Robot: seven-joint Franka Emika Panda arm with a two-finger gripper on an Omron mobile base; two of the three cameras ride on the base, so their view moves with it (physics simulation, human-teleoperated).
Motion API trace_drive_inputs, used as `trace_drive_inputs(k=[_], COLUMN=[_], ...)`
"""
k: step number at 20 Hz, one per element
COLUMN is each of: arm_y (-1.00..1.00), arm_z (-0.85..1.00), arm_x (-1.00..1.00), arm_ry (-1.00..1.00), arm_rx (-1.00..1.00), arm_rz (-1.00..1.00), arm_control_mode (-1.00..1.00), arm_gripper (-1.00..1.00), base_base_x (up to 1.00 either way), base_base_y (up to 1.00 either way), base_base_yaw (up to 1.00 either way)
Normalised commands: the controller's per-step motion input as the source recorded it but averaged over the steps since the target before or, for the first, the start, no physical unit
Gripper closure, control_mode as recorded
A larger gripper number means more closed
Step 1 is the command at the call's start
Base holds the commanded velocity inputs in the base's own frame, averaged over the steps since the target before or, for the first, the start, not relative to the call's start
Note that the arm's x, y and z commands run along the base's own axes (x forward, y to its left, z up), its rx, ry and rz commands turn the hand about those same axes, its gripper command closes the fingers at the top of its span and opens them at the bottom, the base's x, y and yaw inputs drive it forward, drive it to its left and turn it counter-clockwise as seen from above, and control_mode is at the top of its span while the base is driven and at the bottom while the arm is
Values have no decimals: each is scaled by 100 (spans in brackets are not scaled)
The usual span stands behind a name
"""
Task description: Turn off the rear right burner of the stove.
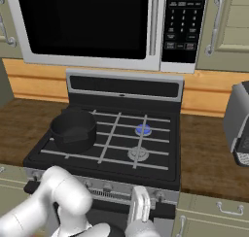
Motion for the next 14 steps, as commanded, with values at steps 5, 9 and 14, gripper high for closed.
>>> trace_drive_inputs(k=[5, 9, 14], arm_y=[23, 0, 0], arm_z=[-46, -46, -21], arm_x=[28, 13, 22], arm_ry=[0, 0, 0], arm_rx=[5, 35, 24], arm_rz=[-10, -12, -10], arm_control_mode=[-100, -100, -100], arm_gripper=[-100, -100, -100], base_base_x=[0, 0, 0], base_base_y=[0, 0, 0], base_base_yaw=[0, 0, 0])
